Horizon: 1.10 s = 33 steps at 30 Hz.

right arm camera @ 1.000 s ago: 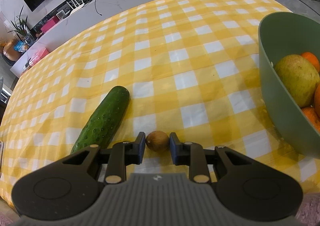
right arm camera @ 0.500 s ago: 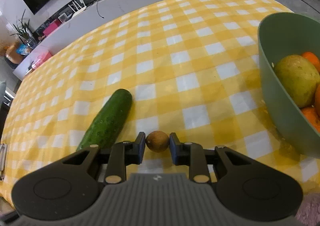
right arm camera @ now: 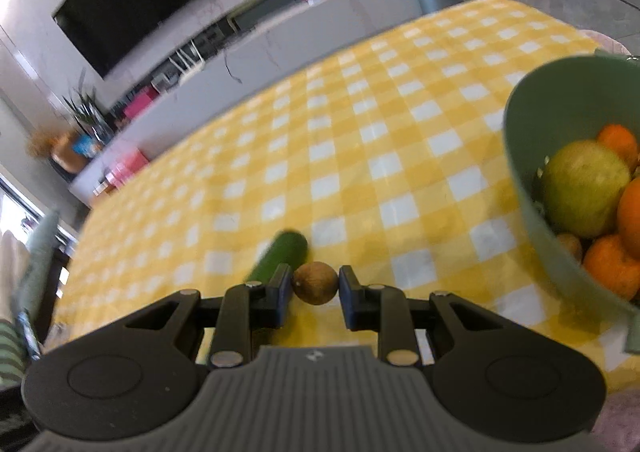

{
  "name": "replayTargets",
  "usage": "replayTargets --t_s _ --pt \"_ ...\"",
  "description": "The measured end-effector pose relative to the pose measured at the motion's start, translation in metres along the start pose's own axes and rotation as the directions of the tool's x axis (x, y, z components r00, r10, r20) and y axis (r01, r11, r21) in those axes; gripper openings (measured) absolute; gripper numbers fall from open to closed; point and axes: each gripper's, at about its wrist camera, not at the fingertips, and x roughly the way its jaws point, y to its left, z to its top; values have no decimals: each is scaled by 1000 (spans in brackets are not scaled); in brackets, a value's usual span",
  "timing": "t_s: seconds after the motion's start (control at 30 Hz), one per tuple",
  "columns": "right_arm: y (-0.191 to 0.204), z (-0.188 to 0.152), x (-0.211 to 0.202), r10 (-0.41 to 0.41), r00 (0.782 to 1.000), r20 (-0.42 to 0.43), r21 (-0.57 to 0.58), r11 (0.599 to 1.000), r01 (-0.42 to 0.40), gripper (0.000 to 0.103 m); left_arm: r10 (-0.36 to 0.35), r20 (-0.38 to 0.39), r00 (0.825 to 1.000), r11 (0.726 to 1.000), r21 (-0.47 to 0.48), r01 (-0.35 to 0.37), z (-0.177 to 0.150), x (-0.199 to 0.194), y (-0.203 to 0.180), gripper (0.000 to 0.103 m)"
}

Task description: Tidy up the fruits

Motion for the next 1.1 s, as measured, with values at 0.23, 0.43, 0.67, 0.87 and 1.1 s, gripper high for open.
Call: replayTargets --t_s 0.23,0.43,0.67,0.87,1.1 --pt "-27 18 -49 65 983 174 101 991 -84 22 -104 15 994 986 129 101 5 0 -25 27" --pt "-68 22 -86 16 957 289 213 974 -81 22 -269 -2 963 946 187 265 9 6 -44 27" --pt "-119 15 -113 -67 931 359 371 925 -77 22 -393 -73 917 902 163 400 13 36 -65 27" --pt "-150 11 -122 -88 910 406 456 882 -118 22 -452 -128 883 876 123 466 15 66 -85 27" --pt "-178 11 -102 -56 902 428 519 832 -195 23 -469 -169 867 864 117 490 14 96 -108 27"
